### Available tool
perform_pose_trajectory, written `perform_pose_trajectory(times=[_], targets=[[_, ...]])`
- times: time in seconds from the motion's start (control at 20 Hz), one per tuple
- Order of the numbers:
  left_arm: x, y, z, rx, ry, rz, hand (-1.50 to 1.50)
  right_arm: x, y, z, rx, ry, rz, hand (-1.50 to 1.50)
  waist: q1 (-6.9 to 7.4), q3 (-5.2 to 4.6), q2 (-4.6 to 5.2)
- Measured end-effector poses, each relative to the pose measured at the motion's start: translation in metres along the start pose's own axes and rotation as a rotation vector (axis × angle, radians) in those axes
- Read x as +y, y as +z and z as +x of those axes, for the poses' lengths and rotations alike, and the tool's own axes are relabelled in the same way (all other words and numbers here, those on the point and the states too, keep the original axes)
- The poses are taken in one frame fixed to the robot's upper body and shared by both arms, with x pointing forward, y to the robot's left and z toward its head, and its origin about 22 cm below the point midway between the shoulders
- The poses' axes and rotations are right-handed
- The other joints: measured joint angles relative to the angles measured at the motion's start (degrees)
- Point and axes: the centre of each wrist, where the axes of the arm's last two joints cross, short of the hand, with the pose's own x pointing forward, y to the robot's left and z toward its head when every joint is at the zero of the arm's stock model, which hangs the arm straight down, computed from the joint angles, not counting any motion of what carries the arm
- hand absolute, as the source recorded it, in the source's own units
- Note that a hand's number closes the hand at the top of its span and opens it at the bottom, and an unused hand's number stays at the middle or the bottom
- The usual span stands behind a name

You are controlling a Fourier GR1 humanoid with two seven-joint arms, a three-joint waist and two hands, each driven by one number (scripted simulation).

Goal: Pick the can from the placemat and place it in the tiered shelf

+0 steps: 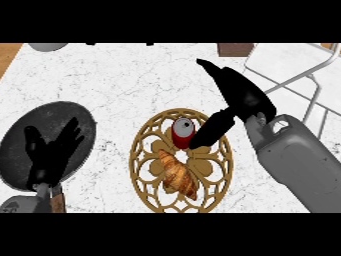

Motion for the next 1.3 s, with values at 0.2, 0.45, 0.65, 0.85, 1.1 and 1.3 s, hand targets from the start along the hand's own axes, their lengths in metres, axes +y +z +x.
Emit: perform_pose_trajectory(times=[0.2,0.45,0.65,0.85,1.1,1.3], targets=[[0.005,0.004,-0.001,-0.006,-0.002,0.002,0.0,0.023,-0.011,0.01,0.038,0.054,0.03,-1.5,0.04,0.01,-0.01],[0.01,-0.001,-0.001,0.005,0.005,0.008,0.0,0.047,-0.014,0.013,0.073,0.113,0.053,-1.5,-0.24,0.04,-0.02],[0.007,0.001,0.003,0.013,0.001,0.01,0.0,0.059,-0.015,0.011,0.099,0.131,0.042,-1.5,-0.28,0.0,-0.03],[0.009,-0.002,0.004,0.014,0.002,0.003,0.0,0.071,-0.017,0.01,0.119,0.161,0.02,-1.5,-0.35,-0.02,-0.01],[0.01,-0.001,-0.001,0.013,0.0,0.014,0.0,0.081,-0.02,0.003,0.145,0.175,0.007,-1.5,-0.36,-0.06,0.03],[0.011,0.002,0.002,0.019,0.003,0.014,0.0,0.092,-0.024,0.001,0.165,0.19,0.002,-1.5,-0.3,-0.09,0.06]])
